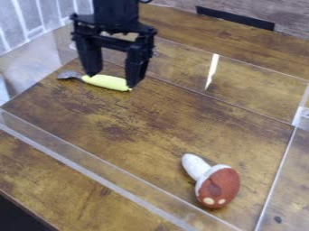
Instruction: Remove the mushroom from the silver pot and put it on the table
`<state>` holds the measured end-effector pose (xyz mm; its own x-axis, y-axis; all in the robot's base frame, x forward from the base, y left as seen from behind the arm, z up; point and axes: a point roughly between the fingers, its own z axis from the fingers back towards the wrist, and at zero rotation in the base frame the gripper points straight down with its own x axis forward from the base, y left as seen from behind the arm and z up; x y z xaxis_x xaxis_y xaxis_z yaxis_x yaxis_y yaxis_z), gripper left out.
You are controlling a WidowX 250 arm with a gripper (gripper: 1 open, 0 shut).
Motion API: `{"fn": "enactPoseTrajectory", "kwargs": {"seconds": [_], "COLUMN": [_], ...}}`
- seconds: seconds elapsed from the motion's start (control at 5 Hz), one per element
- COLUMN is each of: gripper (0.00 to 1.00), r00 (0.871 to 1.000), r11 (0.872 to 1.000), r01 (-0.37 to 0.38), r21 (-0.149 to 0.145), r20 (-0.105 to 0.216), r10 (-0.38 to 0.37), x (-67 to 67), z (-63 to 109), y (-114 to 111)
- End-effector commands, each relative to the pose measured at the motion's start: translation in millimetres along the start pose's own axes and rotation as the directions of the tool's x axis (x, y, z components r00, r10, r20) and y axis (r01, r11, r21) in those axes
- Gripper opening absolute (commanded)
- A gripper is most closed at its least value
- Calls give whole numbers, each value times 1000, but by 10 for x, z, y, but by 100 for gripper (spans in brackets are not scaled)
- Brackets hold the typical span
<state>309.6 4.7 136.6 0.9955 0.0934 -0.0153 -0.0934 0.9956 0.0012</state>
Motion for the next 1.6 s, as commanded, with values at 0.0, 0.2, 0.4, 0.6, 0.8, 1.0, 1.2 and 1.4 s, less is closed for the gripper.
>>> {"fn": "enactPoseTrajectory", "kwargs": {"seconds": [0.0,0.2,0.4,0.6,0.8,1.0,1.2,1.4], "gripper": [100,100,100,100,100,100,100,100], "r00": [998,998,998,998,998,998,997,996], "r11": [999,998,998,998,998,998,997,995], "r01": [45,63,63,59,51,58,67,85], "r21": [-3,-12,-20,-28,-36,-36,-38,-42], "r20": [40,29,24,26,24,-9,-33,-29], "r10": [-45,-63,-63,-59,-50,-58,-68,-86], "x": [114,48,7,-43,-81,-105,-133,-190], "z": [84,140,212,268,208,98,8,-29], "y": [-97,-48,36,117,90,29,-99,-434]}}
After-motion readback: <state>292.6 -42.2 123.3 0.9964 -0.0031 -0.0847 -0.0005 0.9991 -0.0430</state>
